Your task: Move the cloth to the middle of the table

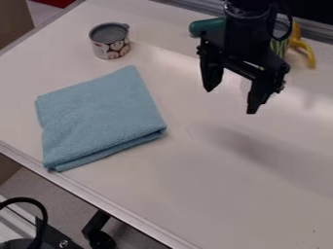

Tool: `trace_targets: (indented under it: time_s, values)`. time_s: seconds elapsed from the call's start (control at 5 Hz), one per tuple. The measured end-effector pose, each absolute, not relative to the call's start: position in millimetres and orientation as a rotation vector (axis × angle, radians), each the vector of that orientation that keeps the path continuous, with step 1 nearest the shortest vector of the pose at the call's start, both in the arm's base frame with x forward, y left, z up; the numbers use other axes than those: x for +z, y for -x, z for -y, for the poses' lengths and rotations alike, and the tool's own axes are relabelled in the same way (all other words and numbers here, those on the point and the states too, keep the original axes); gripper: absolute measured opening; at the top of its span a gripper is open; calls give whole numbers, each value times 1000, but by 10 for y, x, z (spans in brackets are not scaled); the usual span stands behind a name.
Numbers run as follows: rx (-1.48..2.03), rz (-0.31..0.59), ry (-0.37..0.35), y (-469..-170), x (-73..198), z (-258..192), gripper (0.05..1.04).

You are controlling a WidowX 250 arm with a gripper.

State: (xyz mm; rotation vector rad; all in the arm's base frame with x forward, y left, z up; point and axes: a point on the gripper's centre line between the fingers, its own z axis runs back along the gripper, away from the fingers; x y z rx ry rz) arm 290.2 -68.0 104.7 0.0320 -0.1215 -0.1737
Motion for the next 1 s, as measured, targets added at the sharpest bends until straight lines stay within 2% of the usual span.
trace_targets:
  time_s: [0.2, 0.4, 0.8, 1.0]
  values:
    - [-183, 87, -34, -2854, 960, 674, 999]
    - [-343, 18, -33, -2692, 869, 481, 999]
    - [-374, 76, -52, -2529, 1100, -106, 969]
    - [-402, 107, -65, -2426, 1027, -375, 703]
